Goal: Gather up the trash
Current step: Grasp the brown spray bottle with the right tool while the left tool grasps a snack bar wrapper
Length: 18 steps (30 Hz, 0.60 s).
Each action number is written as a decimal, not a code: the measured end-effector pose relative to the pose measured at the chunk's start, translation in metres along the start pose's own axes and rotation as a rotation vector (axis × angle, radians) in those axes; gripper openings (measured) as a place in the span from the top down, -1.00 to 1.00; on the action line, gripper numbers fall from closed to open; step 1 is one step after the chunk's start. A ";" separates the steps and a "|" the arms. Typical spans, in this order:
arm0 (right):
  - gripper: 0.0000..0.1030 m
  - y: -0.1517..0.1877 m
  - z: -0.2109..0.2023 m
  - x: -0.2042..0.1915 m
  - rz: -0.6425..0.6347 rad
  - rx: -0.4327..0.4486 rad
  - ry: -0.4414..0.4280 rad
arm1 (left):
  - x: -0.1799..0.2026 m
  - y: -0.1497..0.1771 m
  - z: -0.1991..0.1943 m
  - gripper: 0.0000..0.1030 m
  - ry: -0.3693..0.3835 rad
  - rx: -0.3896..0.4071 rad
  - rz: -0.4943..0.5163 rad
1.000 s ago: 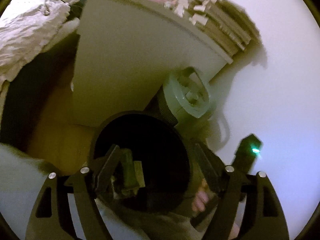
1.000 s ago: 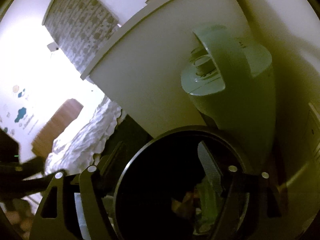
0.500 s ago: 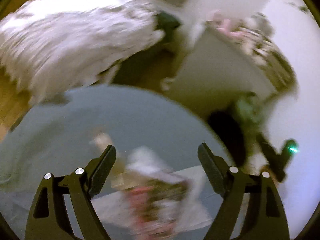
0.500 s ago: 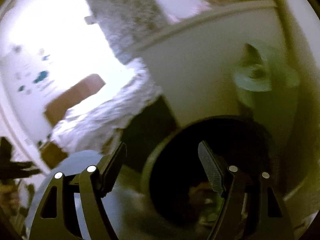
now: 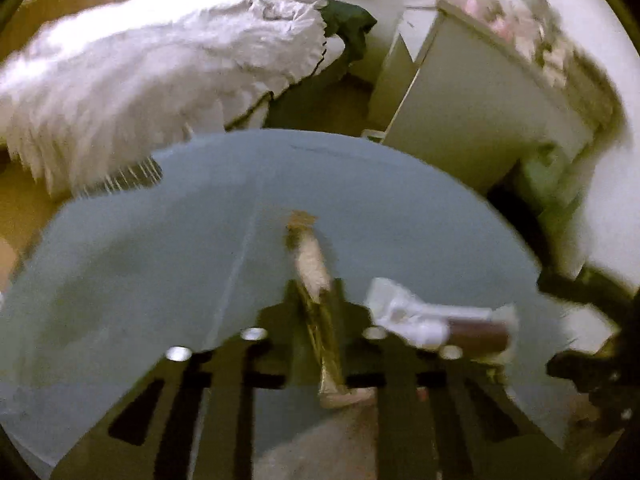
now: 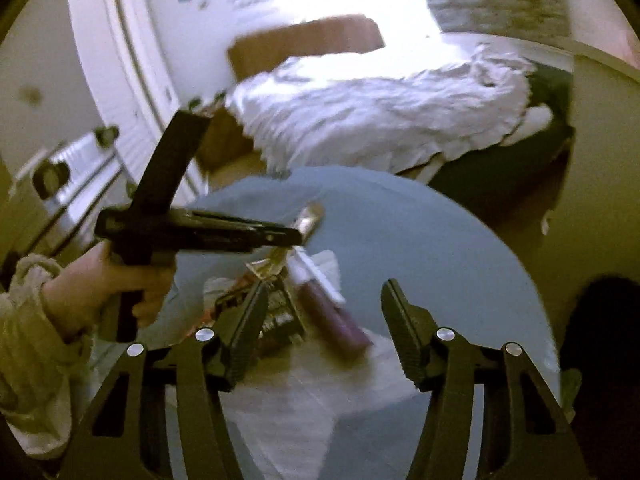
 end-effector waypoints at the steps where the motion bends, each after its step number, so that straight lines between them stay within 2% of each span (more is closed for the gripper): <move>1: -0.08 -0.005 0.007 -0.006 -0.015 -0.027 0.009 | -0.004 0.001 -0.002 0.86 -0.006 0.007 0.002; 5: -0.06 -0.031 0.045 -0.009 -0.065 -0.162 0.059 | -0.031 0.010 -0.013 0.87 -0.028 0.024 -0.035; 9: -0.04 -0.040 0.082 -0.008 -0.086 -0.290 0.088 | -0.047 0.018 -0.021 0.87 0.028 0.024 -0.051; 12: 0.12 -0.040 0.098 -0.005 -0.102 -0.318 0.104 | -0.049 0.022 -0.024 0.84 0.062 0.017 -0.050; 14: 0.39 -0.040 0.100 -0.006 -0.147 -0.324 0.154 | -0.045 0.023 -0.031 0.82 0.094 0.038 -0.054; 15: 0.40 -0.039 0.099 -0.005 -0.156 -0.321 0.167 | -0.041 0.023 -0.031 0.81 0.102 0.043 -0.053; 17: 0.42 -0.037 0.097 -0.003 -0.144 -0.300 0.170 | -0.031 0.019 -0.032 0.55 0.123 0.046 -0.050; 18: 0.42 -0.034 0.093 0.000 -0.131 -0.276 0.173 | -0.027 0.017 -0.032 0.03 0.119 0.048 -0.049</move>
Point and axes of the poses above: each gripper's, at about its wrist camera, not at the fingertips, and z roughly the way its jaws point, x to its right, y to its underside, the point moved 1 cm from there along z, roughly the way its jaws point, and after that the axes turned 9 degrees about -x, right-handed, at the moved point
